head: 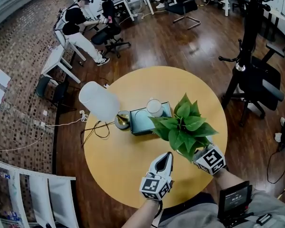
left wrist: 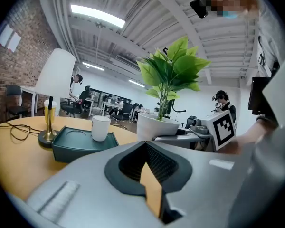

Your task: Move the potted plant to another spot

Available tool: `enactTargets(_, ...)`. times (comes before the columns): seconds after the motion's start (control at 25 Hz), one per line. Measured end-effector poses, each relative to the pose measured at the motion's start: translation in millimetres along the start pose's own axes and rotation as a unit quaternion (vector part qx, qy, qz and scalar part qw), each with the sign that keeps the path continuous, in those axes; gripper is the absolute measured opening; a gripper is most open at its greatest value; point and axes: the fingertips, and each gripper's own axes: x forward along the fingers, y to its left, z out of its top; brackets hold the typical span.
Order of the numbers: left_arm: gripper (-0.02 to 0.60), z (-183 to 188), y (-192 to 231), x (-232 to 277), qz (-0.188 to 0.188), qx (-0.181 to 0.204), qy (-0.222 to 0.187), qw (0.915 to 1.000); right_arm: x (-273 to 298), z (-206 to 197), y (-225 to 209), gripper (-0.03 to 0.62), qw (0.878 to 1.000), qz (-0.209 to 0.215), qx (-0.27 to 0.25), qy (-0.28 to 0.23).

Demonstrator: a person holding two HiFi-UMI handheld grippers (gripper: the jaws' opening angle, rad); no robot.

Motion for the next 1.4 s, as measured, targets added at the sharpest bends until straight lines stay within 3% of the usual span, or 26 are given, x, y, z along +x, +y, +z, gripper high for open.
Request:
enactTargets(0.24, 0.0, 17.3, -20.3, 3.1, 0.034, 0.024, -0.028, 0.9987, -18.6, 23.7, -2.4, 0.457, 0.999, 0.036, -0.015, -0.025)
enactTargets(0.64, 0.0, 55.5, 5.8, -59.6, 0.073, 0.041, -0.062, 0.9946, 4.7, 69.2, 61.4, 0.459, 0.995, 0.08, -0.038, -0.042)
enactTargets(0.76, 0.0, 58.6, 0.7, -66.0, 0.089, 0.045, -0.066, 0.9929, -0.9, 70.0, 66.9, 0.459, 0.994, 0.096, -0.038, -0.044)
enactTargets(1.0, 0.0, 60.3, 29.4, -104.7, 0.103, 0.05, -0.074, 0.9907, 19.8, 67.1, 106.5, 0.459, 0.993, 0.106, -0.039, -0.045)
enactTargets(1.24, 0.0, 71.2, 52.6, -113.8, 0.087, 0.056, -0.083, 0.9912, 39.3, 71.9, 121.2, 0.459, 0.994, 0.092, -0.046, -0.047)
enactTargets(1.4, 0.0, 84.8, 98.3, -147.8, 0.041, 0.06, -0.079, 0.9943, 77.8, 83.6, 165.7, 0.459, 0.997, 0.052, -0.038, -0.045)
